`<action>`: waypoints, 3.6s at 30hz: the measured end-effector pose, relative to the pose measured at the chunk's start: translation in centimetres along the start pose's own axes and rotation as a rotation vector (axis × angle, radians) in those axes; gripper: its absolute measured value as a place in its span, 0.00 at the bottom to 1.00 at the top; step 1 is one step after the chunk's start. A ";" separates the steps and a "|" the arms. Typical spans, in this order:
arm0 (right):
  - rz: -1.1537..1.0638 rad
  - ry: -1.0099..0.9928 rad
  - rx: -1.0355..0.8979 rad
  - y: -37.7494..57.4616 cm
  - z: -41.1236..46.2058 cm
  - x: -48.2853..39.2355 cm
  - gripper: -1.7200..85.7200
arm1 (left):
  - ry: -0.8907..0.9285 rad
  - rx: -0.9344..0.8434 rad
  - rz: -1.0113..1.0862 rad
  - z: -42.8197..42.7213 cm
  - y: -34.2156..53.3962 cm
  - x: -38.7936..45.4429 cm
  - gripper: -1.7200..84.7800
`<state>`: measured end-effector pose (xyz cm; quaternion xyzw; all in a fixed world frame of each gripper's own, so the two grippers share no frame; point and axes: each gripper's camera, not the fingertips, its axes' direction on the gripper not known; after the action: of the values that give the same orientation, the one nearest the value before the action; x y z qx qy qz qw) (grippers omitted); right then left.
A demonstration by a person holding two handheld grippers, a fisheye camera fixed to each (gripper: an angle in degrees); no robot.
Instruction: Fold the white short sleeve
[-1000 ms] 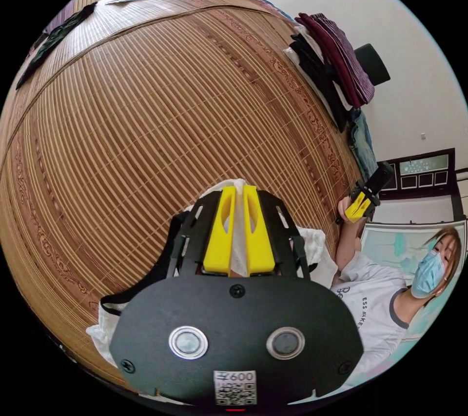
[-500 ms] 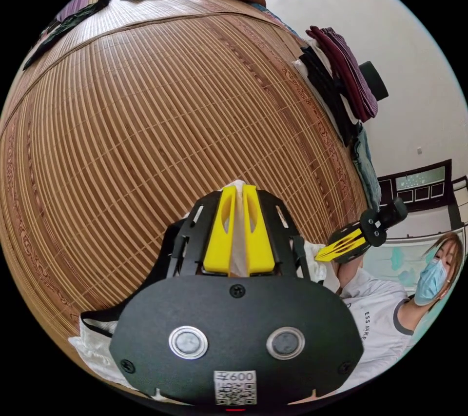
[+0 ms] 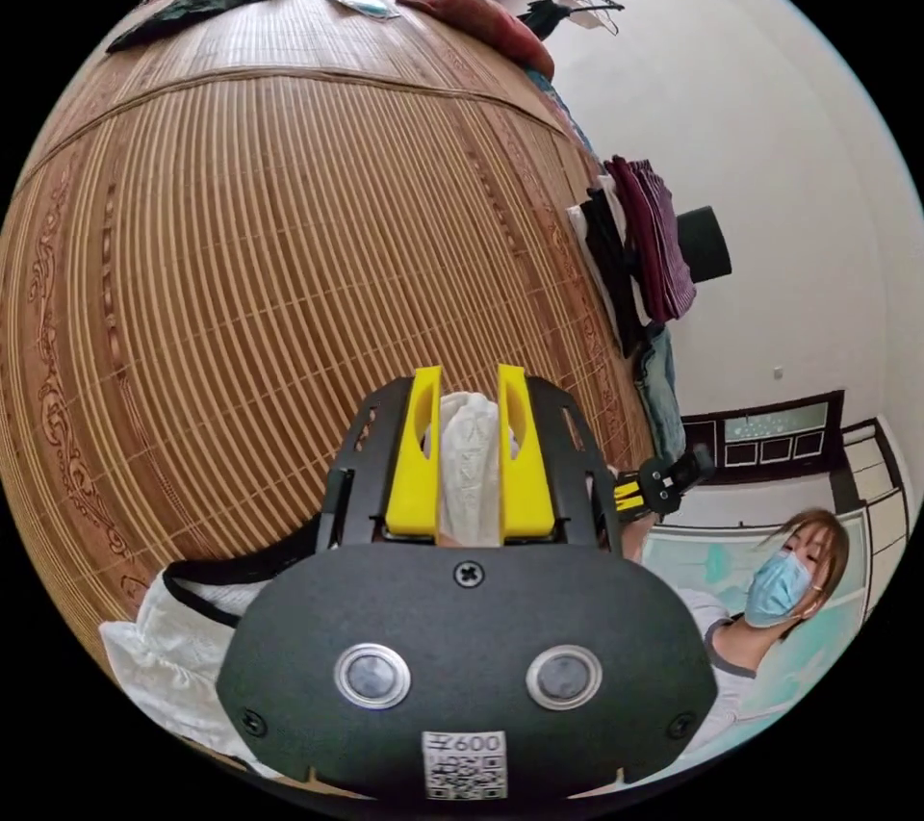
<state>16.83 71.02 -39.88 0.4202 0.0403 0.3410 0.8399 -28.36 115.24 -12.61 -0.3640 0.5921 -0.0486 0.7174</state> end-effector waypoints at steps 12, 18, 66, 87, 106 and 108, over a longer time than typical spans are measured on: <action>0.016 -0.001 0.017 0.2 -0.3 1.6 0.01 | -0.304 -0.210 0.154 12.4 3.4 2.2 0.02; 0.057 -0.024 0.036 0.5 -1.3 3.4 0.01 | -0.440 -0.244 0.234 14.1 4.4 4.1 0.02; 0.142 -0.052 0.060 2.0 -7.0 8.8 0.01 | -0.432 -0.286 0.427 26.1 31.7 0.8 0.02; -0.037 0.036 -0.043 2.4 -3.2 2.8 0.01 | -0.559 -0.237 0.355 24.9 38.6 -5.9 0.02; -0.106 -0.302 -0.095 4.5 -6.8 3.9 0.01 | -0.707 -0.158 0.416 27.2 42.2 -7.1 0.02; -0.055 -0.307 0.081 5.9 -10.2 5.8 0.01 | -0.716 -0.119 0.441 27.1 43.0 -7.3 0.02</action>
<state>14.42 83.94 -40.85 0.4998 -0.0633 0.2479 0.8275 -22.10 162.87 -30.74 -0.2633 0.3710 0.2700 0.8486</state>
